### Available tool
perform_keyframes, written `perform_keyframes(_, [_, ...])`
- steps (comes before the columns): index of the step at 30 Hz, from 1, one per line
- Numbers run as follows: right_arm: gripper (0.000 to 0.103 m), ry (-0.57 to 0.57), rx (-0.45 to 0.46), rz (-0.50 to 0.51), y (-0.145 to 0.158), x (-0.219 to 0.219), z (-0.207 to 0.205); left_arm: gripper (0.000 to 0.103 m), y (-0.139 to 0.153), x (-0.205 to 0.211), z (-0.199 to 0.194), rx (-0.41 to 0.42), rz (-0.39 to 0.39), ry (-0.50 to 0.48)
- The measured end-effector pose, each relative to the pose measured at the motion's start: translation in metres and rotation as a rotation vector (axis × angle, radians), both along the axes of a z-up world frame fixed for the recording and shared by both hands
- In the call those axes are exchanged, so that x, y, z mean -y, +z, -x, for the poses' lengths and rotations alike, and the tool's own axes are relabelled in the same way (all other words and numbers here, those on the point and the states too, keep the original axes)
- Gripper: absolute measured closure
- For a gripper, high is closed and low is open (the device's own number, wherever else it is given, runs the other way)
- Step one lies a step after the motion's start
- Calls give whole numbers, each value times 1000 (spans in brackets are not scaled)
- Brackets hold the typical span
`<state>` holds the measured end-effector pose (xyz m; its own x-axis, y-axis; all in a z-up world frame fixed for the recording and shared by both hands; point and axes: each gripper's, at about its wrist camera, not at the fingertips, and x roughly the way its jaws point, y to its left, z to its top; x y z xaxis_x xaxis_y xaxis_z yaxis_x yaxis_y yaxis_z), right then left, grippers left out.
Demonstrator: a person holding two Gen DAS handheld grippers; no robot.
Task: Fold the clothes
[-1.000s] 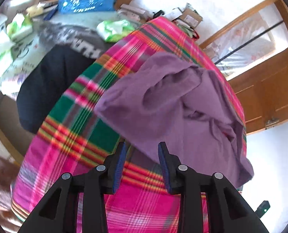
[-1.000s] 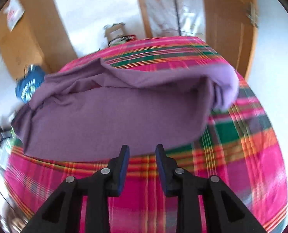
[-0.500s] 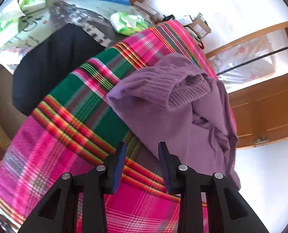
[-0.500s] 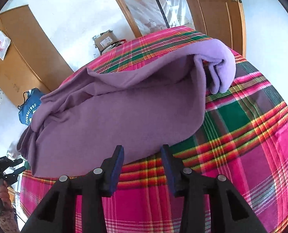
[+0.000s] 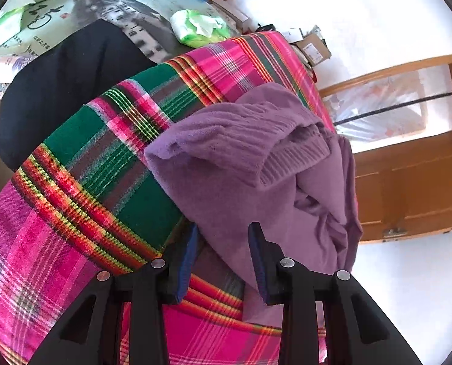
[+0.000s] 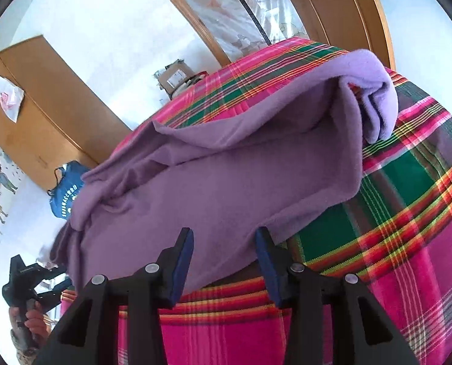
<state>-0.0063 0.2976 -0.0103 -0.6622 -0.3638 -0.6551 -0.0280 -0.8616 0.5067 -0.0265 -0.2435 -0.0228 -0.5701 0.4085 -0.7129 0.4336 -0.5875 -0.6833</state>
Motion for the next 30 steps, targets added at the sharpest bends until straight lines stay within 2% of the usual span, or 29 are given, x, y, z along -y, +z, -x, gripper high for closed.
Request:
perform_keyframes(3, [69, -18, 1, -12, -1, 1, 1, 67, 0, 5, 1, 2, -8, 29])
perform_keyframes(5, [86, -38, 9, -29, -1, 0, 2, 67, 1, 7, 1, -2, 1, 52])
perform_keyframes(7, [96, -66, 17, -35, -3, -5, 2, 67, 1, 8, 2, -8, 8, 53])
perform_keyframes(8, [98, -73, 21, -24, -4, -8, 1, 67, 1, 8, 3, -10, 12, 53])
perform_keyframes(10, [100, -86, 30, -2, -6, -14, 1, 67, 3, 8, 6, -10, 29, 56])
perform_keyframes(15, [102, -121, -1, -37, 3, -25, -5, 67, 9, 12, 8, -15, 104, 75])
perform_keyframes(21, [102, -166, -6, -28, 6, -44, -12, 67, 6, 16, 11, -12, 89, 90])
perform_keyframes(24, [102, -102, 20, 46, 4, -40, -14, 67, 5, 15, 13, -13, 90, 95])
perform_keyframes(27, [100, -11, 1, -10, 9, -15, -18, 67, 7, 13, 16, -15, 100, 90])
perform_keyframes(30, [100, 72, -8, -3, 12, 8, -20, 67, 8, 11, 21, -16, 103, 74])
